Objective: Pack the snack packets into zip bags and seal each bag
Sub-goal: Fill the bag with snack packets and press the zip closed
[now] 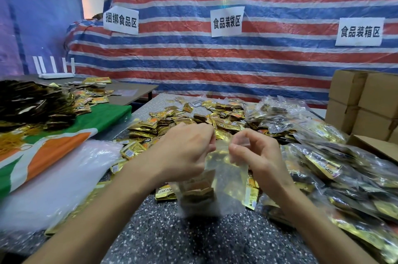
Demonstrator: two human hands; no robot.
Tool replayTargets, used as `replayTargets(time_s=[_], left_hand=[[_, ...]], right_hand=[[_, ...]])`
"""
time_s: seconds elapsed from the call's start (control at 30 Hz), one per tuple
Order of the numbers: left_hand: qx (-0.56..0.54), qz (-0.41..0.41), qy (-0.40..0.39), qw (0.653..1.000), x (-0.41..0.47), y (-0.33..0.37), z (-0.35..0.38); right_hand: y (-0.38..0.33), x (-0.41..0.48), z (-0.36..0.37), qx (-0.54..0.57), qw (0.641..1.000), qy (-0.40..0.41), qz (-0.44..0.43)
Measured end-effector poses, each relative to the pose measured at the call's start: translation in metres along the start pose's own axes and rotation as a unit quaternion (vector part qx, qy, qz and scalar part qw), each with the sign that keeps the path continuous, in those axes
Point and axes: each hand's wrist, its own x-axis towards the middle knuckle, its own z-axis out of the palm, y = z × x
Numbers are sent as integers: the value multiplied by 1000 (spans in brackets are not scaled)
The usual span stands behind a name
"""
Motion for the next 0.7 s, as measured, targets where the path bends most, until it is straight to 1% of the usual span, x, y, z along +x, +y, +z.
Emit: replayTargets(time_s=[0.07,0.13,0.2,0.27,0.37,0.43,0.5,0.57,0.63,0.7], left_hand=[[1,15,-22,1000,-1,-1,-1],[4,30,-28,999,-1,0,-1],[-15,36,-6,999,-1,1,-1],[-47,24,18,998,-3,-2,-2],[-58,19,32,998,-9,-10,-2],[-49,23,36,998,-9,-12,2],[-20,28,31,999,-7,-9,4],[-5,31,16,999,-5,-7,5],[-5,33,4,999,-5,-8,5],[-1,43,6,999,-4,-7,7]], right_hand=[[-6,5,-7,-63,996,-71,5],[-12,11,-11,-143,983,-117,-10],[-16,14,-13,-212,969,-116,-52],[-19,14,-15,-250,960,-92,-81],[-22,10,-21,-236,968,-62,-59],[-25,9,-22,-230,971,-63,-33],[-30,9,-22,-248,966,-73,-17],[-34,12,-23,-305,947,-96,-15],[-41,13,-21,-367,921,-130,-22],[-46,12,-16,-406,902,-143,-39]])
